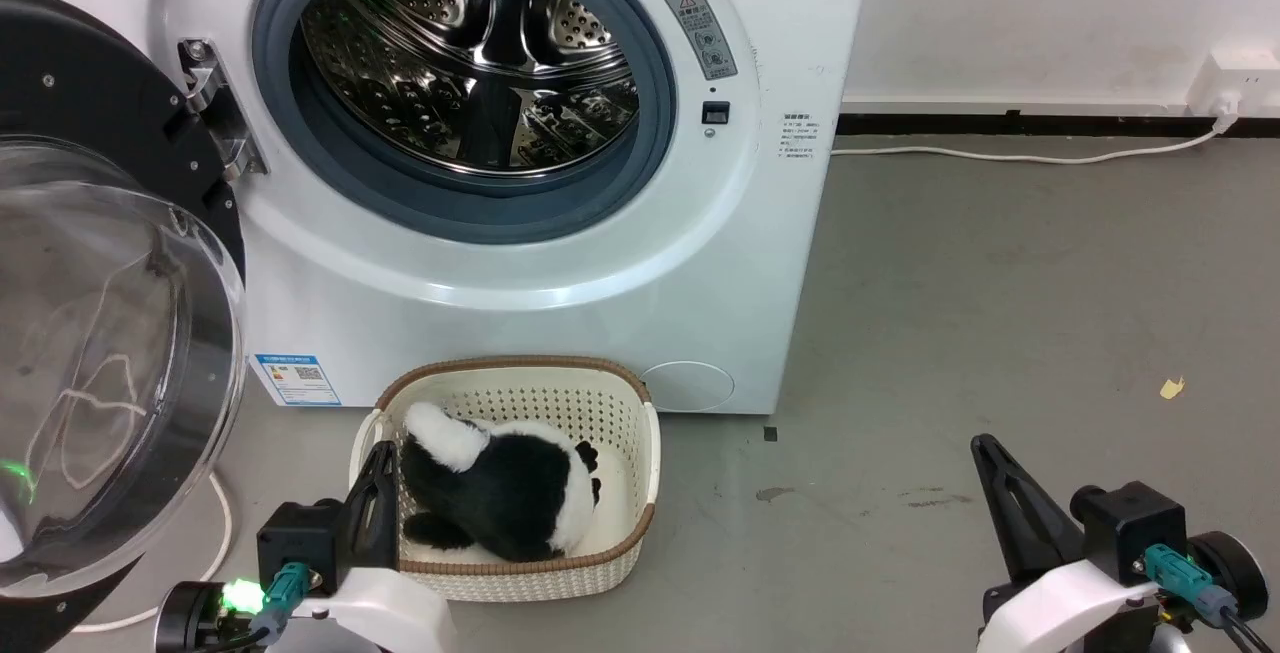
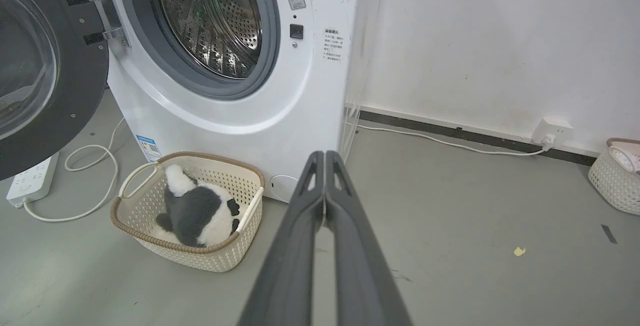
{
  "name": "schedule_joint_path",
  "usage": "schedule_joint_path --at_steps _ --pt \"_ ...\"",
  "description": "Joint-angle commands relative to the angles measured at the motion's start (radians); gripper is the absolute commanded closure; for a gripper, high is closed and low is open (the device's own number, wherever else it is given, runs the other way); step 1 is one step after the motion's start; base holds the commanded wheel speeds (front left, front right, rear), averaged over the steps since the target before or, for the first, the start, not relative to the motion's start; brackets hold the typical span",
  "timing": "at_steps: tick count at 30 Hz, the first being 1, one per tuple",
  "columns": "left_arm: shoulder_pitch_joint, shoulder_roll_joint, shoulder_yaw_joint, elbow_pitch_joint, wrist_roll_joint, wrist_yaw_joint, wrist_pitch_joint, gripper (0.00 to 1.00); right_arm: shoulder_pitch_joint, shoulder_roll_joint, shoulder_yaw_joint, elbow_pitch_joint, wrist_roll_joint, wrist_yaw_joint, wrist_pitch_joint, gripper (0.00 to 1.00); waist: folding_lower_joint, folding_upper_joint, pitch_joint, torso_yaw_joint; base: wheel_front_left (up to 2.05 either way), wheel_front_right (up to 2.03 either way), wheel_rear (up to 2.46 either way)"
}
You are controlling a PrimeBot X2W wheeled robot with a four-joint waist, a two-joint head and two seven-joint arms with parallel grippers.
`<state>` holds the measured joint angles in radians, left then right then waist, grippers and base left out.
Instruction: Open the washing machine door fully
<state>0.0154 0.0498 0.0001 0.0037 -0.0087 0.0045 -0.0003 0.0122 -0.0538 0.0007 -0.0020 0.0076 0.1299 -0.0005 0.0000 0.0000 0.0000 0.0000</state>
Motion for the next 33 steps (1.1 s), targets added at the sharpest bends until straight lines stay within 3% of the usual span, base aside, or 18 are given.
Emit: schedule_joint_path --at_steps 1,33 --pt "-0.015 0.000 0.000 -0.004 0.009 -0.005 0.000 1.00 -0.012 0.004 -0.001 0.002 -0.008 0.001 0.000 1.00 0.0000 0.0000 0.000 0.000 0.00 0.00 0.00" --pt "-0.015 0.000 0.000 -0.004 0.009 -0.005 0.000 1.00 -0.012 0.004 -0.001 0.002 -0.008 0.001 0.000 1.00 0.0000 0.0000 0.000 0.000 0.00 0.00 0.00"
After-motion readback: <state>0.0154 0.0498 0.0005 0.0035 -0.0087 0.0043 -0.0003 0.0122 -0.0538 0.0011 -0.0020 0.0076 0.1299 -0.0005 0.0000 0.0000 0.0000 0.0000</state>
